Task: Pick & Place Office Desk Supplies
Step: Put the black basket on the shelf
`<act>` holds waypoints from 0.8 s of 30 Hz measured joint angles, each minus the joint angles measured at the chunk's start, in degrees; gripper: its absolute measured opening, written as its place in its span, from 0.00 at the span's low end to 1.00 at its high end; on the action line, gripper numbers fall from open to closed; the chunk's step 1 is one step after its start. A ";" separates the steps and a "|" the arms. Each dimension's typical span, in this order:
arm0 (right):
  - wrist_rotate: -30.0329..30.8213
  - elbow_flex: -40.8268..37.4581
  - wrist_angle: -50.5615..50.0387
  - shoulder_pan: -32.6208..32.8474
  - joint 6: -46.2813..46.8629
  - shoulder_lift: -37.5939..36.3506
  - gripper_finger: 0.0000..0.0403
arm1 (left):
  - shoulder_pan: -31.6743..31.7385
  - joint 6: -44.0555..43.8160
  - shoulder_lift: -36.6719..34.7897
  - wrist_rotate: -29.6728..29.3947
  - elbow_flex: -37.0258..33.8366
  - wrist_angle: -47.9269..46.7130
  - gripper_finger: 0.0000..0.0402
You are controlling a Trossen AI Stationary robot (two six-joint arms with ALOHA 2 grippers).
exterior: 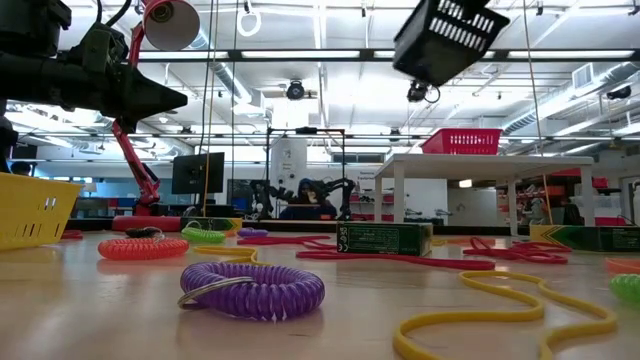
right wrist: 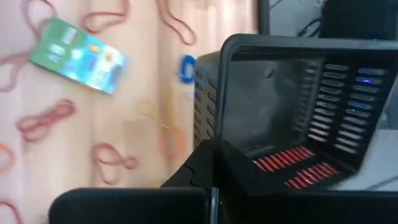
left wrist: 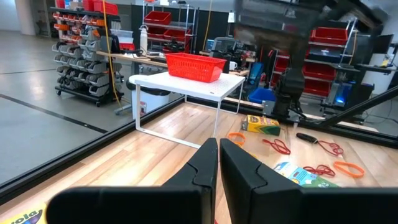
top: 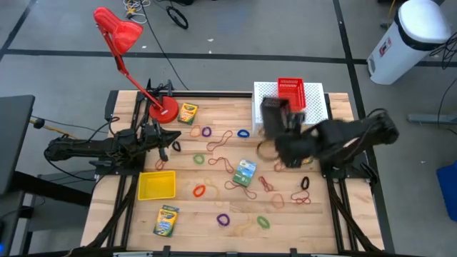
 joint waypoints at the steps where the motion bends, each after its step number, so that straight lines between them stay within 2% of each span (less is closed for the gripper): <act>1: 0.62 -0.13 -0.29 -1.94 -1.03 -1.39 0.02 | 0.00 0.02 0.02 0.01 0.00 -0.02 0.06; 6: 1.03 -5.41 0.27 -11.62 -7.32 -9.88 0.03 | 0.00 0.02 0.00 -0.18 0.00 -0.02 0.06; 14: -1.90 -17.63 -0.06 -25.42 -14.80 -22.20 0.03 | 0.00 0.00 0.00 0.02 0.00 0.00 0.06; 24: -3.17 -23.55 0.07 -41.73 -27.38 -26.51 0.03 | 0.00 0.00 0.01 0.02 0.01 -0.01 0.06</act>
